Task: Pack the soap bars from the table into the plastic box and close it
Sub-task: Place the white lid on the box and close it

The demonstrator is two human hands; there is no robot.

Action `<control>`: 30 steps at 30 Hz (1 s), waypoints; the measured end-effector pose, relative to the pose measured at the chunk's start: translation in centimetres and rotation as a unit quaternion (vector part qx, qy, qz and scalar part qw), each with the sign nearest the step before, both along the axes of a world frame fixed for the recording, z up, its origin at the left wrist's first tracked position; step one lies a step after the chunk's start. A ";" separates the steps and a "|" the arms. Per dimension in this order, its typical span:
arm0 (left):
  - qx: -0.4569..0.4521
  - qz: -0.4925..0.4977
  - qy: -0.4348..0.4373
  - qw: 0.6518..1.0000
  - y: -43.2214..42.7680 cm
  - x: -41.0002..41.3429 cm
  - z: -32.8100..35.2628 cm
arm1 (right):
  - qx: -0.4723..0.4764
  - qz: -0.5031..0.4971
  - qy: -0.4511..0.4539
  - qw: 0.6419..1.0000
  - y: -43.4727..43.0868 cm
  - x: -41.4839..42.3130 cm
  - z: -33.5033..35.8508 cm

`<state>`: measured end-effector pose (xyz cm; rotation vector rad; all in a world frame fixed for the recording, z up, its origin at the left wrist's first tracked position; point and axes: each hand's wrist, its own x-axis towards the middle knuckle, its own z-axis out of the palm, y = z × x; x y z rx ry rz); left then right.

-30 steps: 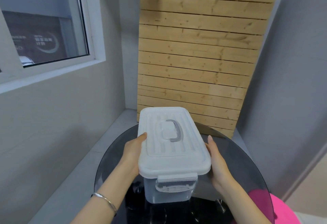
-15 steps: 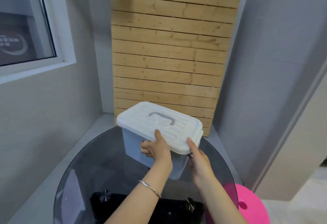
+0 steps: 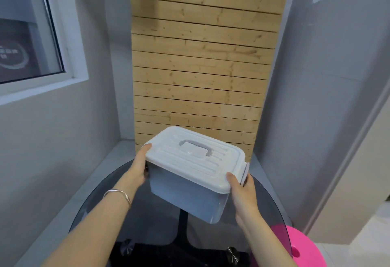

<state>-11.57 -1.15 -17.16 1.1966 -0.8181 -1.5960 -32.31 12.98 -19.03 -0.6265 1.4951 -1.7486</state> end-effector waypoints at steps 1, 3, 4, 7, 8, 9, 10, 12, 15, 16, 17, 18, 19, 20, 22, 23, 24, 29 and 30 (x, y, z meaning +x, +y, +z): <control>-0.005 -0.005 -0.006 1.000 0.2 0.1 0.0 | 0.002 0.001 0.018 1.000 -0.2 0.2 0.1; -0.011 -0.006 -0.017 1.000 0.3 0.3 -0.3 | 0.006 -0.006 0.047 0.999 -0.6 0.5 0.2; -0.012 -0.004 -0.024 1.000 0.3 0.4 -0.5 | 0.010 -0.009 0.058 0.998 -0.7 0.5 0.3; -0.018 0.004 -0.044 0.999 0.6 0.3 -0.6 | 0.033 -0.006 0.090 0.995 -0.9 0.0 0.6; -0.020 0.007 -0.045 0.999 0.6 0.2 -0.9 | 0.044 -0.003 0.103 0.994 -1.0 -0.3 0.8; -0.027 0.012 -0.047 0.998 1.0 0.1 -0.9 | 0.055 0.003 0.115 0.992 -1.1 -0.6 1.0; -0.034 0.016 -0.048 0.998 1.4 -0.1 -0.9 | 0.066 0.010 0.127 0.990 -1.2 -0.9 1.2; -0.032 0.026 -0.043 0.998 2.5 -0.2 -1.2 | 0.084 0.024 0.150 0.985 -1.5 -1.6 1.3; -0.024 0.056 -0.039 0.997 3.5 0.0 -2.8 | 0.115 0.046 0.195 0.973 -2.4 -2.7 1.4; -0.020 0.065 -0.033 0.997 3.5 0.2 -3.5 | 0.122 0.053 0.206 0.969 -2.7 -2.9 1.5; -0.015 0.072 -0.026 0.997 4.0 0.4 -3.6 | 0.130 0.060 0.215 0.966 -2.9 -3.0 1.6; -0.015 0.076 -0.015 0.997 4.2 0.7 -3.7 | 0.137 0.067 0.224 0.963 -3.2 -3.1 1.8; -0.016 0.073 -0.006 0.997 4.6 1.0 -3.4 | 0.144 0.074 0.232 0.959 -3.3 -3.2 1.9; -0.016 0.063 0.003 0.998 4.7 1.4 -3.2 | 0.147 0.085 0.240 0.956 -3.4 -3.3 2.1; -0.006 0.040 0.014 0.999 4.8 2.4 -2.1 | 0.160 0.102 0.261 0.946 -3.3 -3.5 2.3; -0.002 0.028 0.018 0.999 4.6 2.9 -1.7 | 0.170 0.102 0.280 0.939 -3.3 -3.6 2.4; 0.001 0.021 0.019 1.000 4.2 3.4 -1.3 | 0.187 0.094 0.313 0.926 -3.4 -3.6 2.5; 0.016 0.002 0.024 1.000 2.5 4.9 -0.3 | 0.180 0.068 0.562 0.805 -5.2 -0.6 4.3; 0.020 -0.004 0.027 0.999 2.4 5.1 -0.5 | 0.154 0.096 0.588 0.788 -5.9 0.8 4.9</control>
